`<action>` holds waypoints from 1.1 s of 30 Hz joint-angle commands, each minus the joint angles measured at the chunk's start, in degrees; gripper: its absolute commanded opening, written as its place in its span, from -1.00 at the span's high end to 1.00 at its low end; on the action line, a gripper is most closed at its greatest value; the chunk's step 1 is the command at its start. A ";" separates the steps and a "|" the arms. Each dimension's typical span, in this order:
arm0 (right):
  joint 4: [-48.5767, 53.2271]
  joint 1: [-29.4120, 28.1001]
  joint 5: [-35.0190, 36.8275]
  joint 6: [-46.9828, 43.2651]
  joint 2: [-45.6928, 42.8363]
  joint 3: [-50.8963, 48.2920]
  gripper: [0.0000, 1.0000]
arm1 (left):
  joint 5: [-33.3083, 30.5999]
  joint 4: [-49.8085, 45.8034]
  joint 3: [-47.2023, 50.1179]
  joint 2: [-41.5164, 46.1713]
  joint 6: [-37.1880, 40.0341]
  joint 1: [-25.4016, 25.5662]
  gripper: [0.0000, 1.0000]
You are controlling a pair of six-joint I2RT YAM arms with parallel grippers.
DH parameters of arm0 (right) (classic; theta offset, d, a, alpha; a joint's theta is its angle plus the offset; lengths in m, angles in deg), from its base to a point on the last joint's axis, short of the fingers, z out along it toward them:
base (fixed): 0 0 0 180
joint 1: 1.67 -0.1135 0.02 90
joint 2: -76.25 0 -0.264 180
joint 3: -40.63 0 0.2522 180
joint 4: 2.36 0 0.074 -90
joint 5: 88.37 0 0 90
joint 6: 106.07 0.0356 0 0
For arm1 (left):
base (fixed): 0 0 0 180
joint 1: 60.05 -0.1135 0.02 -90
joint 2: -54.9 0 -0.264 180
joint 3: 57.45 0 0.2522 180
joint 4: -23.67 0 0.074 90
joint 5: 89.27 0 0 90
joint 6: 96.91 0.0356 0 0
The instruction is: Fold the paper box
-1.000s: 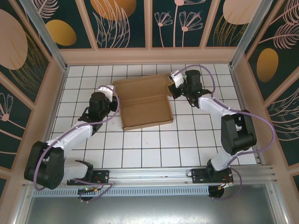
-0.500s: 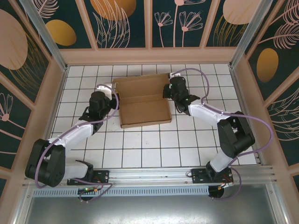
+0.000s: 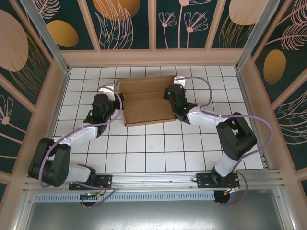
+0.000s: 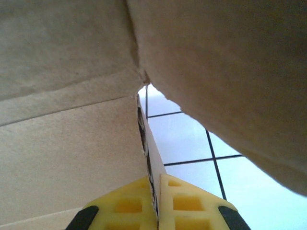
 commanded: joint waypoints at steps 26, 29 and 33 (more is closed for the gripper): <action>-22.02 -2.88 1.33 -1.89 1.70 -16.82 1.00 | -1.64 9.66 12.51 -2.99 -12.89 1.52 0.63; -22.39 -3.16 0.98 -1.63 1.68 -18.07 1.00 | -2.29 8.23 12.89 -2.18 -13.57 1.59 0.60; -22.53 -3.60 1.22 -1.36 2.11 -19.24 1.00 | -2.42 7.97 13.77 -2.16 -14.11 1.53 0.58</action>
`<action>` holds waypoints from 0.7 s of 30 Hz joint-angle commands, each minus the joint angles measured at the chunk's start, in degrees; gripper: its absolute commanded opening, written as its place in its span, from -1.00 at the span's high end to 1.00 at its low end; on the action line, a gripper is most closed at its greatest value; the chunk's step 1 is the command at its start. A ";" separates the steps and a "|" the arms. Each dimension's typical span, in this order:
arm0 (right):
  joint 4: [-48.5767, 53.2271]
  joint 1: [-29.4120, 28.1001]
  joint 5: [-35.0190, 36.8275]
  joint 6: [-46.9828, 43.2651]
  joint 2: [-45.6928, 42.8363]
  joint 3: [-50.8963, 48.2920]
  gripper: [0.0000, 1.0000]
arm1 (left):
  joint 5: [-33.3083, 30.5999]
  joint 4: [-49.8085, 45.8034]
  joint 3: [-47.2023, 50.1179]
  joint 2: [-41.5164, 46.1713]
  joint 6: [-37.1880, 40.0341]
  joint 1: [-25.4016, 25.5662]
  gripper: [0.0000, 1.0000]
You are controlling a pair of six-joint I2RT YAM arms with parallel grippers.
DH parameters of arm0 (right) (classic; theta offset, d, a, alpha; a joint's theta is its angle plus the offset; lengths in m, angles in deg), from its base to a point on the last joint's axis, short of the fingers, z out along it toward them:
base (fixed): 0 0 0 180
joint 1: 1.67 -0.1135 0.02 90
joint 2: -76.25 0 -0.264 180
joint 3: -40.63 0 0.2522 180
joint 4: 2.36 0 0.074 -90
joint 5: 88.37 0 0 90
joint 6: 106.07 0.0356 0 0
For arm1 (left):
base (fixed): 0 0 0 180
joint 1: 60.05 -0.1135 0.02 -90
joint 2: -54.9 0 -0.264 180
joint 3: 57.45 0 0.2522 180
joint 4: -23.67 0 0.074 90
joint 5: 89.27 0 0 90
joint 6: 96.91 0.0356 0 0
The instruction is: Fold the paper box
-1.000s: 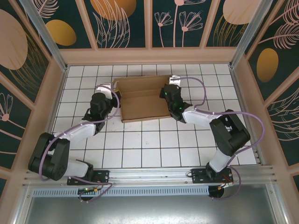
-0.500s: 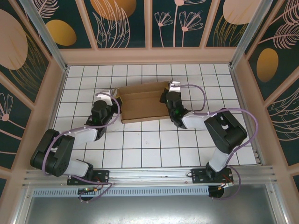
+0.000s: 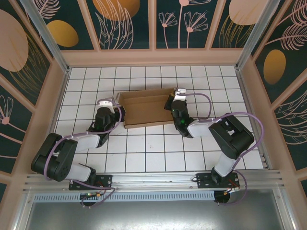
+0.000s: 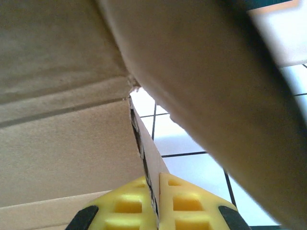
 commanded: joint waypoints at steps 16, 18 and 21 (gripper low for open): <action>12.63 -1.06 4.57 -3.32 -0.55 2.52 1.00 | -6.91 -9.37 -1.51 11.05 6.86 0.36 -0.04; 12.42 -1.09 4.45 -3.79 -0.47 2.58 1.00 | -6.49 -10.29 -2.25 11.75 9.75 0.39 -0.04; 12.57 -1.09 3.80 -4.21 -0.21 3.00 1.00 | -4.00 -10.96 -4.15 10.96 12.32 0.34 -0.04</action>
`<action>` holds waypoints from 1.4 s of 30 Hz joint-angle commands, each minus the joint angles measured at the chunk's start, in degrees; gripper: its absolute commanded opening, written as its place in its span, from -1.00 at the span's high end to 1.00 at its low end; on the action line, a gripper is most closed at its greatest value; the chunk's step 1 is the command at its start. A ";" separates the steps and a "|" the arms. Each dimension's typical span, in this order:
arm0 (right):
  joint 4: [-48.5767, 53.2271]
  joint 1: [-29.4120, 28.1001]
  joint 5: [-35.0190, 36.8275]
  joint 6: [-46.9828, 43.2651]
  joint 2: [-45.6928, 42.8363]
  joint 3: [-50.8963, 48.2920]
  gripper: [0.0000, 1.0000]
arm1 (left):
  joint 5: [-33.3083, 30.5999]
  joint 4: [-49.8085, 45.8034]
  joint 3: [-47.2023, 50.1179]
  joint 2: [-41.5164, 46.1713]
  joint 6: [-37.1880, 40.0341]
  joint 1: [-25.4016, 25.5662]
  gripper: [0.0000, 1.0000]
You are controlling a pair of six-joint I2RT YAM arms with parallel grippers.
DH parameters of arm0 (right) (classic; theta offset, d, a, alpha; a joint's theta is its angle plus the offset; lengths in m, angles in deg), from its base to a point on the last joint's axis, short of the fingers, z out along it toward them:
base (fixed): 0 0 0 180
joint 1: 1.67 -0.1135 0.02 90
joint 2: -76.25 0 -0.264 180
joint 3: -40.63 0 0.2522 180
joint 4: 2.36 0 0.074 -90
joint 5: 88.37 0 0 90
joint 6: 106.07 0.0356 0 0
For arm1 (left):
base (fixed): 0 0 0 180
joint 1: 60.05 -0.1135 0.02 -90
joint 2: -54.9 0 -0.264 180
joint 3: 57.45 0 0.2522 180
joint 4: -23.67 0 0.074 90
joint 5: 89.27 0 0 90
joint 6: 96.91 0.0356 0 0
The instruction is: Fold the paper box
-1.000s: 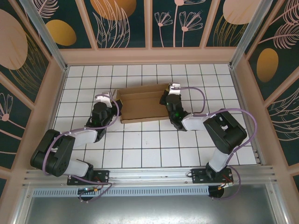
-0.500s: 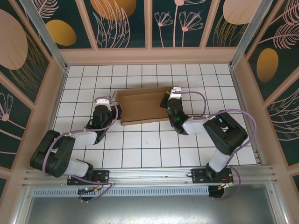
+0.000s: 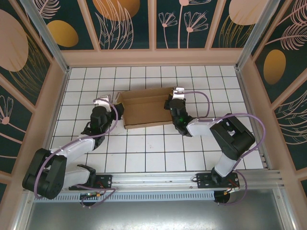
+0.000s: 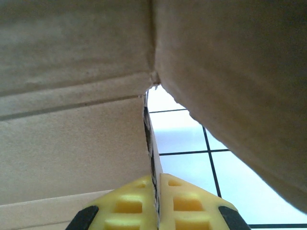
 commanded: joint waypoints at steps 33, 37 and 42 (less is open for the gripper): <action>2.05 -2.75 2.10 5.24 1.12 -6.54 1.00 | 5.72 4.10 3.08 -8.50 -7.08 0.35 0.93; 2.09 -3.13 1.49 8.41 1.94 -7.82 1.00 | 5.54 4.01 3.74 -9.06 -7.88 0.37 0.92; 3.24 -4.22 2.36 12.12 3.69 -8.68 1.00 | 4.62 2.50 3.66 -9.16 -8.17 0.40 0.94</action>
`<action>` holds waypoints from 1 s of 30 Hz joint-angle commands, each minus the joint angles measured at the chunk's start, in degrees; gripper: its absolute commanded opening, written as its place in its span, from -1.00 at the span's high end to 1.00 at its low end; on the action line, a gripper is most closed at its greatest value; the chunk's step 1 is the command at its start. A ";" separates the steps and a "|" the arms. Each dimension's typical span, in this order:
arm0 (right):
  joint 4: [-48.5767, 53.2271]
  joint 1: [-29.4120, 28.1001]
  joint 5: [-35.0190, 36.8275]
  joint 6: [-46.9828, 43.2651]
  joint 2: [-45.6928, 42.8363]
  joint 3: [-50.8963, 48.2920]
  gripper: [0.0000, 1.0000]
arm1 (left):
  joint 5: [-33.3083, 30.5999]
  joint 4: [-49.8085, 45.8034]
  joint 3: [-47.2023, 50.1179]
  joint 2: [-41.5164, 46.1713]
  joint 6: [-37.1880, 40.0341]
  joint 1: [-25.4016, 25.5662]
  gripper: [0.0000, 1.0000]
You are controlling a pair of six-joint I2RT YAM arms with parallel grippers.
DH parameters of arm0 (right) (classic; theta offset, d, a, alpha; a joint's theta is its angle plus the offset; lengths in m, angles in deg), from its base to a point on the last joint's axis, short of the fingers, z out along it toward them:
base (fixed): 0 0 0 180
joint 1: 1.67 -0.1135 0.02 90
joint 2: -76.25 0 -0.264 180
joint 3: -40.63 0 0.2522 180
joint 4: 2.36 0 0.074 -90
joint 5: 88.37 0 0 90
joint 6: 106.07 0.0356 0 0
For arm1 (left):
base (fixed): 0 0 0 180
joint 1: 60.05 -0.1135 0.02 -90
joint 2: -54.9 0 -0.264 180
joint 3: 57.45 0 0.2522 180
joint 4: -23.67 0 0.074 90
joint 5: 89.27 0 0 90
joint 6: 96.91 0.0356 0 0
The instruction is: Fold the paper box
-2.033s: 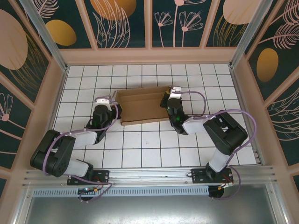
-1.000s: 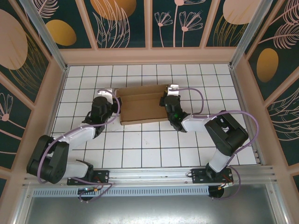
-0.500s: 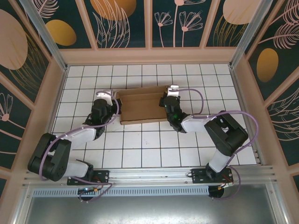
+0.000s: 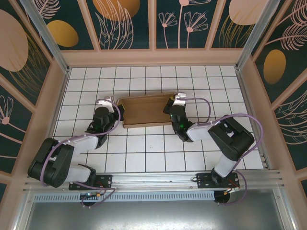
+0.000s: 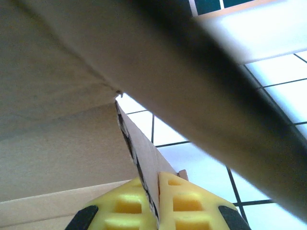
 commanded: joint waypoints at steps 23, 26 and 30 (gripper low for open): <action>5.86 -2.81 -3.87 -3.68 -13.93 -11.94 -0.14 | -5.20 -12.15 1.18 -0.49 -0.34 0.40 0.93; 5.89 -2.89 -5.34 -3.16 -20.63 -16.31 -0.16 | -4.90 -12.05 0.90 -0.92 0.08 0.40 0.92; 8.42 -2.49 -3.25 0.22 -31.94 -20.75 -0.08 | -4.65 -11.63 0.72 -1.22 -0.05 0.43 0.90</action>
